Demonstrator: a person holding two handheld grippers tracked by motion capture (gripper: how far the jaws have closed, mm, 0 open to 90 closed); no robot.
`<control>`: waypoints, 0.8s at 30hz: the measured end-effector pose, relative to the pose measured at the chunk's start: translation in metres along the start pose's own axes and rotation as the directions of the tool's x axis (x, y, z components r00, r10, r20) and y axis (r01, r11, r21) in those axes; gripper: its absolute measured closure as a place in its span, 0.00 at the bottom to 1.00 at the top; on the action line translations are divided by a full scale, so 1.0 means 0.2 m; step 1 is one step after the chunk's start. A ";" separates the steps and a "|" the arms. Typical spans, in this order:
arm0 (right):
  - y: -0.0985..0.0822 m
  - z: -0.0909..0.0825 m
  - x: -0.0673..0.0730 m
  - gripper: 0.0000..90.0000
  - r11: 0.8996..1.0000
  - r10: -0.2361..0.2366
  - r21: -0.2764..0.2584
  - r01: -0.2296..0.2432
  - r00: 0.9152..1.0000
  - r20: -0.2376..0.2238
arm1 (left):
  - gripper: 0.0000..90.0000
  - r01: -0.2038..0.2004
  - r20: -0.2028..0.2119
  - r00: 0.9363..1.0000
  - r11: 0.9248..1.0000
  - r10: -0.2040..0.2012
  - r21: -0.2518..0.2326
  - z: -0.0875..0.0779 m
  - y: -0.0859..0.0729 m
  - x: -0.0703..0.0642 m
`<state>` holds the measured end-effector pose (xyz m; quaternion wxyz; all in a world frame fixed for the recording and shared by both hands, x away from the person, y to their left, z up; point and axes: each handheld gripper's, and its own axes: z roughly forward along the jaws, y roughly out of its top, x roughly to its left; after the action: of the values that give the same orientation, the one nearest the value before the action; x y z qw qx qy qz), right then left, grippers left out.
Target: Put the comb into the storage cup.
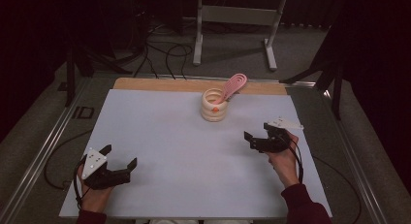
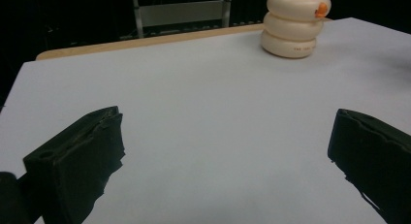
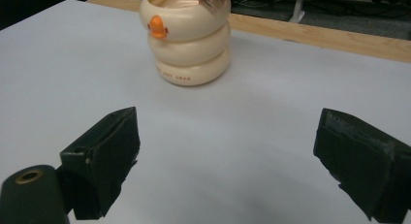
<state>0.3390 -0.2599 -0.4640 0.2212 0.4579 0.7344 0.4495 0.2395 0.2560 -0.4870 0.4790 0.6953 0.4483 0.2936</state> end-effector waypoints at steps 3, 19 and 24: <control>-0.03 -0.03 0.01 0.10 1.000 -0.001 -0.012 0.001 1.000 -0.001 | 0.00 0.001 -0.005 1.000 1.000 -0.001 0.005 0.00 0.00 0.01; -0.17 -0.15 0.09 0.10 0.994 -0.100 -0.051 0.101 0.995 0.022 | 0.00 -0.017 0.025 1.000 1.000 0.017 0.007 0.01 0.02 0.02; -0.22 -0.18 0.09 0.10 0.992 -0.100 -0.075 0.101 0.995 0.016 | 0.00 -0.022 0.028 0.999 1.000 0.022 0.002 0.01 0.02 0.02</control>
<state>0.2828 -0.2675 -0.4822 0.2651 0.4145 0.7375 0.4626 0.2441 0.2590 -0.4837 0.4814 0.7045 0.4343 0.2887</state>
